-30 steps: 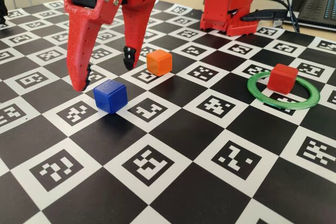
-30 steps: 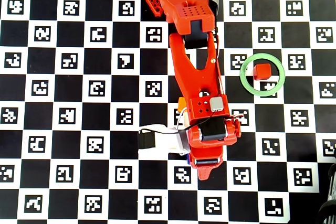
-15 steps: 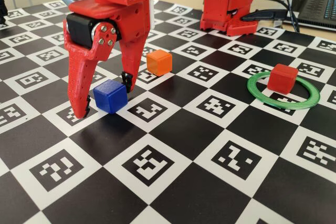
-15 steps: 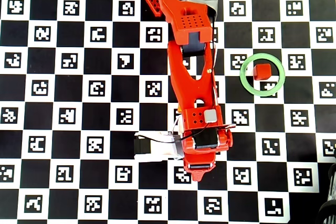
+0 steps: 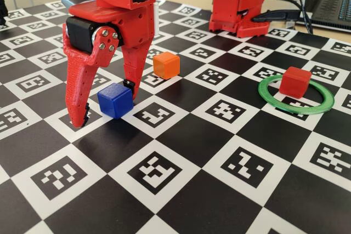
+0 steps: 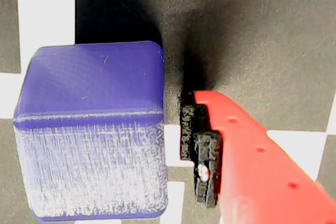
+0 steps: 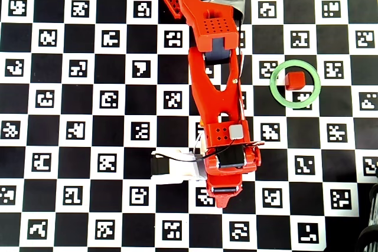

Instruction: Grab the red cube then put it in the green circle then put the blue cube on top and finally the orange cube on top

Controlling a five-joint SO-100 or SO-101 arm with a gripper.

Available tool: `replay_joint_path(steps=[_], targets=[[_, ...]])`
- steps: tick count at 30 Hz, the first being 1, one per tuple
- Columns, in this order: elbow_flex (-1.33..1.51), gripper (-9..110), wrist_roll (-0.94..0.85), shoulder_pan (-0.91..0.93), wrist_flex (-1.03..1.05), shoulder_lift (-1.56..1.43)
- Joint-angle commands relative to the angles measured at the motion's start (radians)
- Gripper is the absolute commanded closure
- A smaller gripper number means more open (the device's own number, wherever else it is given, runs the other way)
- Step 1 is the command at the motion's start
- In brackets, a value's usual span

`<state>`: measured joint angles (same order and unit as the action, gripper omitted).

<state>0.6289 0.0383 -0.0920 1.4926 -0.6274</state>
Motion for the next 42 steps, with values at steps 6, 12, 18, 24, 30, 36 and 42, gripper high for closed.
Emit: replay_joint_path(steps=[6,12,18,24,30,36,42], targets=[[-0.078,78,-0.003,0.002,-0.011,-0.035],[-0.078,88,0.002,0.002,-0.006,-0.040],[-0.078,93,0.014,0.000,0.000,-0.049],[-0.078,93,0.021,-0.002,0.034,-0.083],[-0.078,94,0.034,-0.003,0.146,-0.227],[-0.071,94,0.109,-0.012,0.308,-0.399],[0.192,93,0.190,-0.028,0.334,-0.669]])
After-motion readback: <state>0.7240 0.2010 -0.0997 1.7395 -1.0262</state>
